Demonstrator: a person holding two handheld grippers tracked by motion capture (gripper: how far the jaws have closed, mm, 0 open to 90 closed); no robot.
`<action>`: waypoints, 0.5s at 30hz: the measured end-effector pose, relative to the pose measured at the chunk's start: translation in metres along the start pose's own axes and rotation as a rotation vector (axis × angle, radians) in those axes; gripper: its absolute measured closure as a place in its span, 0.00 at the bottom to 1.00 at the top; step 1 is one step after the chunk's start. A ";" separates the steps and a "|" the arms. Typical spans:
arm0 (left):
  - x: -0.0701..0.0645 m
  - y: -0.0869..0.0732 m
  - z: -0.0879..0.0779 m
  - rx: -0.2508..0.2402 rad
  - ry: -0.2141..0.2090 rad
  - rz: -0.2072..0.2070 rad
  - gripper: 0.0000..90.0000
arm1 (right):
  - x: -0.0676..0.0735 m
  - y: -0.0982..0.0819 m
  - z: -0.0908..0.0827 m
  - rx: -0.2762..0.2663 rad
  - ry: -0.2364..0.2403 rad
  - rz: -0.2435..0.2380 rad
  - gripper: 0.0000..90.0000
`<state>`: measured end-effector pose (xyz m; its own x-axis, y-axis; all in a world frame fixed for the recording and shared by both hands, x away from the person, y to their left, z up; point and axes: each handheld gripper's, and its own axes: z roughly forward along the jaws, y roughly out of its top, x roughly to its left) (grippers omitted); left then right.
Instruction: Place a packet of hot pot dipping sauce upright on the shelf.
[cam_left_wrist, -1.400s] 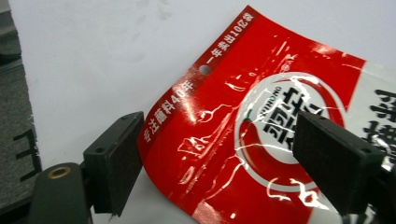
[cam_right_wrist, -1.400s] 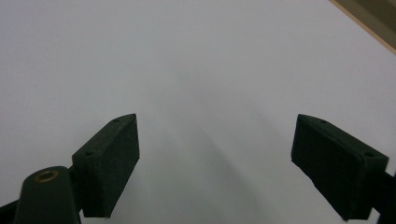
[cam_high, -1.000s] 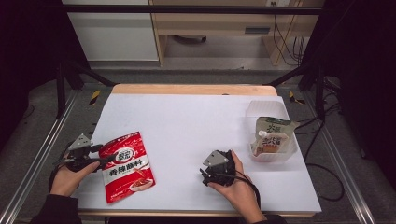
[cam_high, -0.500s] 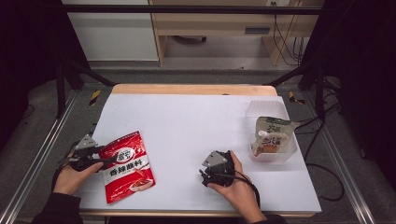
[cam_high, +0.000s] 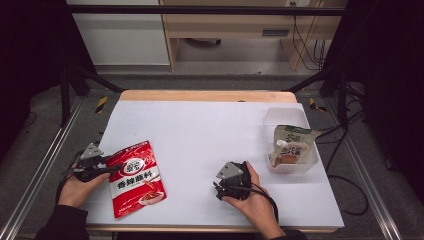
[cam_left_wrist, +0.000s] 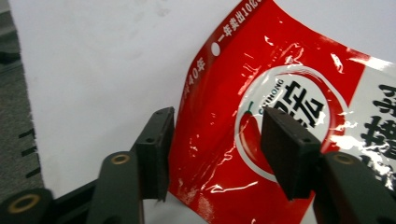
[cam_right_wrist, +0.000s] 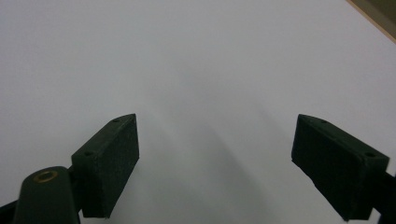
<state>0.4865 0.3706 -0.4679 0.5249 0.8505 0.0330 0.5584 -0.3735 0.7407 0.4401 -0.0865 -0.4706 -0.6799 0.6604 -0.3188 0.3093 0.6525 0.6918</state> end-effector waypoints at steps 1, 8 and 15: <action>0.000 0.000 0.000 -0.001 0.009 0.000 0.55 | 0.000 0.000 0.000 0.002 -0.001 0.000 0.17; 0.001 -0.001 -0.002 0.004 0.051 -0.003 0.74 | 0.000 0.000 0.000 0.000 0.001 0.004 0.17; 0.002 0.000 -0.002 0.015 0.094 0.000 0.90 | 0.000 0.000 0.000 0.004 0.000 -0.001 0.17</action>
<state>0.4856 0.3729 -0.4665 0.4626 0.8813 0.0960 0.5686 -0.3781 0.7306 0.4400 -0.0862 -0.4707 -0.6802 0.6598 -0.3192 0.3113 0.6543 0.6892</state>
